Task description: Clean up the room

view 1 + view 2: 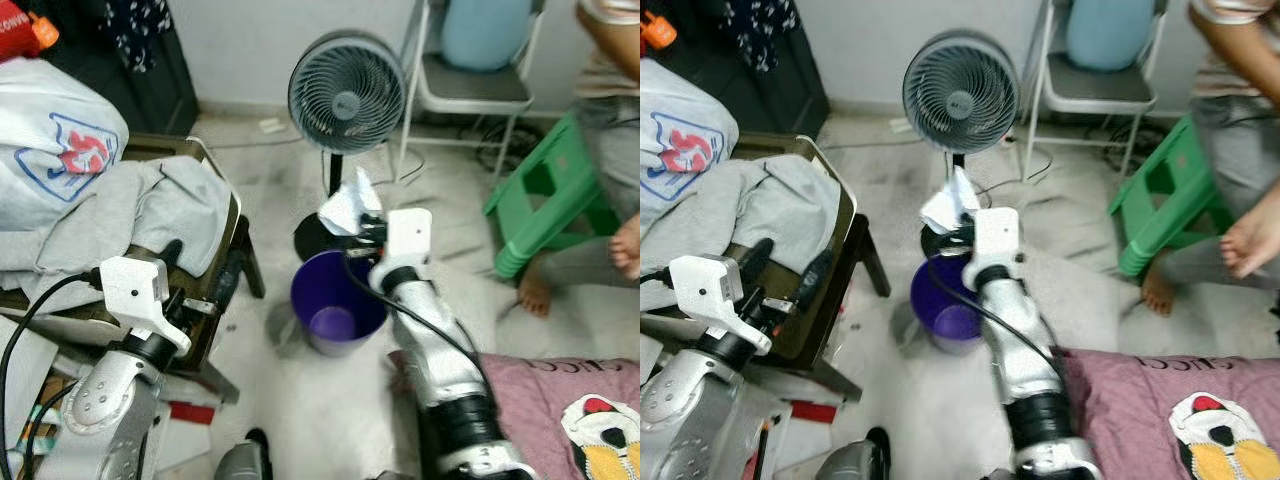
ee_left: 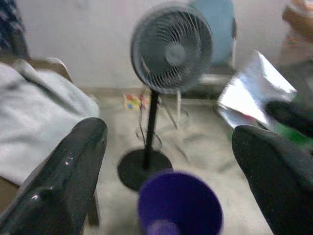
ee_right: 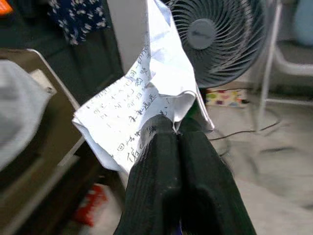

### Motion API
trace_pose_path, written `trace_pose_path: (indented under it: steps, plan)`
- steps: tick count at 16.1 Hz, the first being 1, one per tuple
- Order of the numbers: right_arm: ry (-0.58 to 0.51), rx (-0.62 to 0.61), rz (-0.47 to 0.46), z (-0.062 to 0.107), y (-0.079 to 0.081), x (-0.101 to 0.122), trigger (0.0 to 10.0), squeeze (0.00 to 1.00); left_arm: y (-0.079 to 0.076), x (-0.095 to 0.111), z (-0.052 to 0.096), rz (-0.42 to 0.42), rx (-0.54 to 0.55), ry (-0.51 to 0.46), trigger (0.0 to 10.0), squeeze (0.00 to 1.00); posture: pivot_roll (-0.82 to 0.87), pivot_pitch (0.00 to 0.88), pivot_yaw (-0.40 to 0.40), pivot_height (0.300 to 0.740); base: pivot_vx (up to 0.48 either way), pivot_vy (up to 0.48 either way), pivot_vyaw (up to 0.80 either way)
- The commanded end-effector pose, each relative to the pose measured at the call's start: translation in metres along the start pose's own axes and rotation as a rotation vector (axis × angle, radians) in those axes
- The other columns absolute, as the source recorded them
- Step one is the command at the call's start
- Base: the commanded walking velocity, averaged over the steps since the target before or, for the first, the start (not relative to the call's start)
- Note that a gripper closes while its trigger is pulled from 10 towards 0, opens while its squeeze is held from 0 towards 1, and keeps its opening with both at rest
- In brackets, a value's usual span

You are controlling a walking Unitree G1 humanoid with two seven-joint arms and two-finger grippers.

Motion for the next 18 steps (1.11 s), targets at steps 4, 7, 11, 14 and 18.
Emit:
trace_pose_path:
  steps: [4, 7, 11, 14, 18]
  plan:
    - [0.002, 0.004, -0.046, 0.001, 0.018, -0.005, 10.0, 0.0, 0.005, 0.007, 0.006, 0.027, -0.026, 0.037, 10.0, 0.0, 0.15, 0.301, 0.07, 0.74, 0.0, 0.0, 0.0]
    - [0.008, 0.004, -0.049, 0.004, 0.018, -0.007, 10.0, 0.0, 0.001, 0.006, 0.006, 0.046, -0.039, 0.052, 10.0, 0.0, 0.13, 0.299, 0.073, 0.74, 0.0, 0.0, 0.0]
    - [0.015, -0.019, -0.033, 0.004, 0.007, -0.007, 10.0, 0.0, -0.009, 0.003, 0.003, 0.024, -0.069, 0.067, 10.0, 0.0, 0.12, 0.302, 0.053, 0.74, 0.0, 0.0, 0.0]
    - [0.014, -0.022, -0.034, -0.008, 0.002, 0.0, 10.0, 0.0, -0.012, 0.0, 0.013, -0.1, -0.112, 0.086, 10.0, 0.0, 0.13, 0.316, 0.038, 0.74, 0.0, 0.0, 0.0]
    - [0.01, -0.035, -0.024, -0.028, 0.004, 0.01, 10.0, 0.0, 0.006, 0.0, 0.019, -0.135, -0.036, 0.119, 10.0, 0.0, 0.16, 0.336, 0.03, 0.74, 0.0, 0.0, 0.0]
Point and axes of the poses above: a point about 5 cm out from each wrist's last joint towards the gripper, its own z axis pointing back from the gripper into the wrist, its own x axis along the axis of the wrist's last joint, y = z × x, the point moved 4 cm from there along -z, pointing out of the wrist towards the gripper, and after that the axes turned 5 degrees about -z, right-handed, at the moved point
